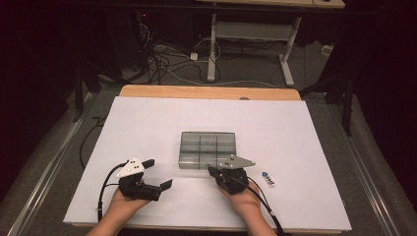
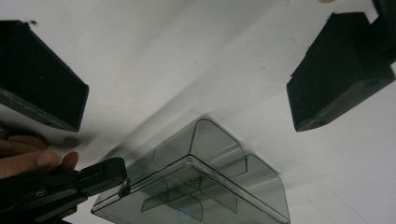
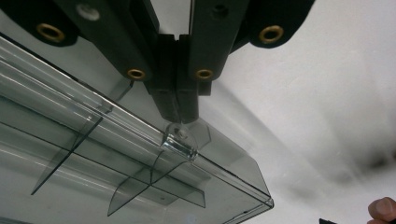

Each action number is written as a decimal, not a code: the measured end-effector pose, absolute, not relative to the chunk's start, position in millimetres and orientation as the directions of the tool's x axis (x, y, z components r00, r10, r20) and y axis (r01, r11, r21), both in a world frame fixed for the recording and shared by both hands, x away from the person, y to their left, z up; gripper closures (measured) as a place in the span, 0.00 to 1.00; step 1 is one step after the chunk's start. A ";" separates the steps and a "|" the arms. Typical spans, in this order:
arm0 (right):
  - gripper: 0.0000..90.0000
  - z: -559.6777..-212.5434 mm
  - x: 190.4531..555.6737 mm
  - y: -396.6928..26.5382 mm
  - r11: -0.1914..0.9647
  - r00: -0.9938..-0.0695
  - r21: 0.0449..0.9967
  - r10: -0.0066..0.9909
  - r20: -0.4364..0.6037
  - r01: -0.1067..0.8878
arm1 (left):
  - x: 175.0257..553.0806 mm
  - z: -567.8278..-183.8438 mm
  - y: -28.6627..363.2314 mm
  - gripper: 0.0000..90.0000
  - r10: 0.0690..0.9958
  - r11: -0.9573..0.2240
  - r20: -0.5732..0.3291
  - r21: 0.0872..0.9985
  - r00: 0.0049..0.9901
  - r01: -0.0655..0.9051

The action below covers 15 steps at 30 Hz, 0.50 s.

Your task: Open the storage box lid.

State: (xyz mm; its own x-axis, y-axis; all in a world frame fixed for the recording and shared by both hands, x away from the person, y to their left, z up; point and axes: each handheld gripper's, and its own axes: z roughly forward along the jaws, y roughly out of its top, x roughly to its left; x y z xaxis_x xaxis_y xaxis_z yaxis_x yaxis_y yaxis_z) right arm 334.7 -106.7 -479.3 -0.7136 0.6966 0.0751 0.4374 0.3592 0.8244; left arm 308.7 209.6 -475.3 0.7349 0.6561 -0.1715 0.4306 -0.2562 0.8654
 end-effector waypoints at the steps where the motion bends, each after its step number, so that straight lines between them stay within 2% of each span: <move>1: 1.00 -479.2 334.8 -106.9 0.362 -0.715 0.825 0.695 0.072 0.435 | 308.7 -475.6 209.3 0.00 0.656 -0.259 -0.170 0.864 0.736 0.431; 15: 1.00 -474.3 333.6 -107.9 0.344 -0.714 0.838 0.696 0.074 0.423 | 309.4 -476.3 207.3 0.00 0.650 -0.261 -0.173 0.864 0.740 0.431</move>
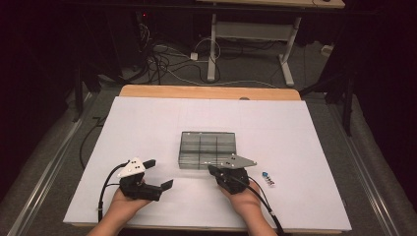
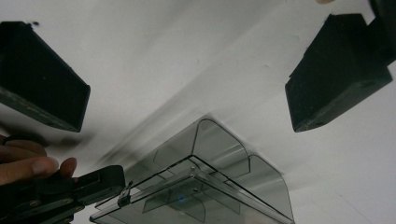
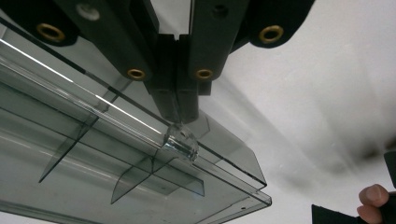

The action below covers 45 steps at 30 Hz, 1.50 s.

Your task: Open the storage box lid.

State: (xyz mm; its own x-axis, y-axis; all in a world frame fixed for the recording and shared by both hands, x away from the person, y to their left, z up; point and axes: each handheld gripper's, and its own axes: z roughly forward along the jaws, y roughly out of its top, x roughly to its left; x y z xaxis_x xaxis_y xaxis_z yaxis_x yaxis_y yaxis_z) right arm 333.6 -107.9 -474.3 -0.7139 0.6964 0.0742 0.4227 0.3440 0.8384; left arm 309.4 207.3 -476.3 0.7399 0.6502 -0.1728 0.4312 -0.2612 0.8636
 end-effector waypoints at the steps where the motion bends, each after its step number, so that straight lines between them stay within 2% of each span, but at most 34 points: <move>1: 1.00 -474.3 333.6 -107.9 0.344 -0.714 0.838 0.696 0.074 0.423 | 309.4 -476.3 207.3 0.00 0.650 -0.261 -0.173 0.864 0.740 0.431; 9: 1.00 -472.5 333.9 -107.2 0.339 -0.713 0.843 0.697 0.073 0.418 | 312.5 -477.6 203.7 0.03 0.639 -0.261 -0.186 0.860 0.746 0.438; 14: 1.00 -470.7 334.2 -106.9 0.338 -0.715 0.847 0.696 0.068 0.410 | 314.7 -478.0 200.9 0.16 0.615 -0.272 -0.195 0.857 0.764 0.438; 16: 1.00 -470.5 334.4 -106.6 0.338 -0.715 0.848 0.696 0.067 0.409 | 316.0 -477.8 199.2 0.18 0.619 -0.269 -0.189 0.862 0.763 0.431; 19: 1.00 -470.4 334.8 -106.2 0.337 -0.714 0.848 0.697 0.068 0.409 | 317.1 -477.8 198.7 0.29 0.618 -0.274 -0.180 0.863 0.765 0.425; 20: 1.00 -470.4 334.8 -106.2 0.337 -0.714 0.848 0.697 0.068 0.409 | 317.2 -477.8 198.0 0.29 0.626 -0.271 -0.174 0.866 0.760 0.421; 24: 1.00 -469.5 335.1 -105.8 0.334 -0.714 0.851 0.696 0.067 0.405 | 318.9 -477.2 197.5 0.45 0.648 -0.246 -0.185 0.867 0.739 0.433; 26: 1.00 -469.4 335.2 -105.8 0.335 -0.715 0.851 0.696 0.066 0.404 | 320.1 -477.5 196.9 0.48 0.658 -0.239 -0.191 0.865 0.729 0.442; 27: 1.00 -469.2 335.2 -105.7 0.334 -0.715 0.852 0.696 0.066 0.404 | 320.7 -477.7 197.2 0.55 0.657 -0.237 -0.196 0.862 0.728 0.447; 29: 1.00 -469.1 335.3 -105.7 0.334 -0.715 0.852 0.696 0.065 0.403 | 320.8 -477.7 197.4 0.58 0.658 -0.239 -0.194 0.862 0.727 0.446; 30: 1.00 -468.8 335.2 -105.8 0.332 -0.714 0.853 0.697 0.067 0.403 | 321.5 -477.8 197.9 0.66 0.658 -0.238 -0.199 0.860 0.727 0.451; 33: 1.00 -468.2 335.2 -105.8 0.332 -0.714 0.853 0.697 0.066 0.403 | 322.6 -478.4 198.0 0.71 0.659 -0.243 -0.198 0.857 0.725 0.455; 34: 1.00 -467.9 335.1 -105.9 0.332 -0.715 0.854 0.697 0.064 0.400 | 322.8 -478.6 197.9 0.78 0.661 -0.250 -0.192 0.855 0.725 0.455; 35: 1.00 -467.9 335.1 -105.9 0.332 -0.715 0.854 0.697 0.064 0.400 | 323.0 -478.9 198.1 0.78 0.661 -0.253 -0.190 0.854 0.726 0.454; 41: 1.00 -467.4 335.2 -105.4 0.328 -0.714 0.858 0.697 0.063 0.396 | 325.8 -477.9 202.1 0.96 0.666 -0.222 -0.204 0.865 0.718 0.451; 45: 1.00 -467.5 335.5 -105.1 0.331 -0.714 0.857 0.697 0.060 0.395 | 329.7 -477.4 201.3 0.97 0.669 -0.219 -0.207 0.863 0.714 0.456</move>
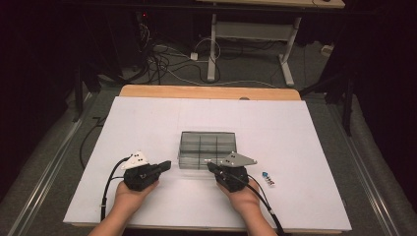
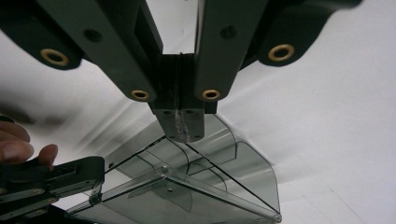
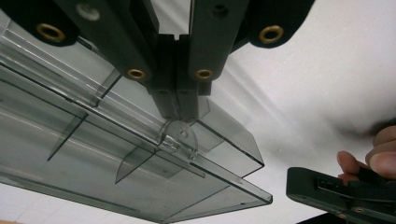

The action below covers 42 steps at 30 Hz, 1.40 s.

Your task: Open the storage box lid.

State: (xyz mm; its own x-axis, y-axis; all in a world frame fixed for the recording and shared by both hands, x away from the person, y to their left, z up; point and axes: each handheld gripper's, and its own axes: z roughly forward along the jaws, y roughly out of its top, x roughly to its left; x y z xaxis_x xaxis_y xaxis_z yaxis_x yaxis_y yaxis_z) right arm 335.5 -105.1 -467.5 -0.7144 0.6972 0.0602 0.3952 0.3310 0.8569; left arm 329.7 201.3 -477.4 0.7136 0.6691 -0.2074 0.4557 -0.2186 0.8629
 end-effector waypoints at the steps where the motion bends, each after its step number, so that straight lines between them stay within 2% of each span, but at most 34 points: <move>1: 1.00 -467.6 335.6 -105.0 0.331 -0.715 0.857 0.697 0.060 0.395 | 330.2 -477.1 200.2 0.97 0.666 -0.220 -0.207 0.864 0.717 0.454; 13: 1.00 -466.9 336.5 -103.9 0.330 -0.715 0.859 0.697 0.058 0.391 | 332.2 -474.7 183.2 0.97 0.649 -0.251 -0.195 0.858 0.735 0.449; 42: 1.00 -468.8 328.7 -113.4 0.325 -0.704 0.854 0.707 0.066 0.407 | 339.3 -466.5 176.4 0.97 0.641 -0.234 -0.197 0.870 0.742 0.434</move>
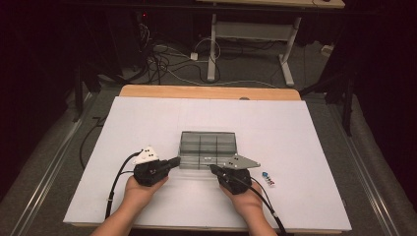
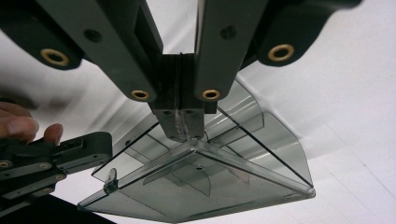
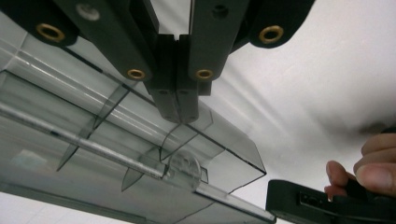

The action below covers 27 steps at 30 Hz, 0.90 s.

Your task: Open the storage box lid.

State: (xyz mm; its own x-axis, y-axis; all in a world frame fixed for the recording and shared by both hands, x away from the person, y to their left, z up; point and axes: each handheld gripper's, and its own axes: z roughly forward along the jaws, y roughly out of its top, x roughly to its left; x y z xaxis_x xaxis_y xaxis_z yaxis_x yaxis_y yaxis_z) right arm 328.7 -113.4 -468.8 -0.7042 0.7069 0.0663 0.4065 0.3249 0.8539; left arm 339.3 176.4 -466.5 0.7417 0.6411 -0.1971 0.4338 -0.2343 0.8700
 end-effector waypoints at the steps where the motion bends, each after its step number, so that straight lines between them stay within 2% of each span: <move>1: 1.00 -469.0 328.1 -114.5 0.324 -0.704 0.854 0.707 0.067 0.407 | 339.7 -466.3 175.8 0.97 0.640 -0.235 -0.197 0.870 0.743 0.434; 8: 0.94 -470.0 321.4 -119.2 0.327 -0.714 0.848 0.695 0.084 0.418 | 341.0 -463.7 174.4 0.97 0.633 -0.245 -0.183 0.874 0.752 0.419; 16: 0.77 -464.8 314.7 -127.8 0.314 -0.719 0.851 0.688 0.101 0.421 | 345.4 -462.5 175.0 0.97 0.627 -0.247 -0.183 0.875 0.757 0.416; 23: 0.54 -469.7 305.8 -148.9 0.308 -0.681 0.833 0.724 0.109 0.460 | 349.3 -460.4 173.9 0.97 0.624 -0.261 -0.169 0.875 0.763 0.408; 25: 0.42 -473.2 304.5 -160.4 0.278 -0.666 0.830 0.733 0.142 0.483 | 350.2 -459.4 175.1 0.97 0.622 -0.258 -0.177 0.873 0.762 0.414; 27: 0.39 -474.0 304.6 -163.7 0.271 -0.661 0.835 0.737 0.141 0.479 | 351.3 -458.5 175.2 0.97 0.623 -0.262 -0.176 0.871 0.762 0.416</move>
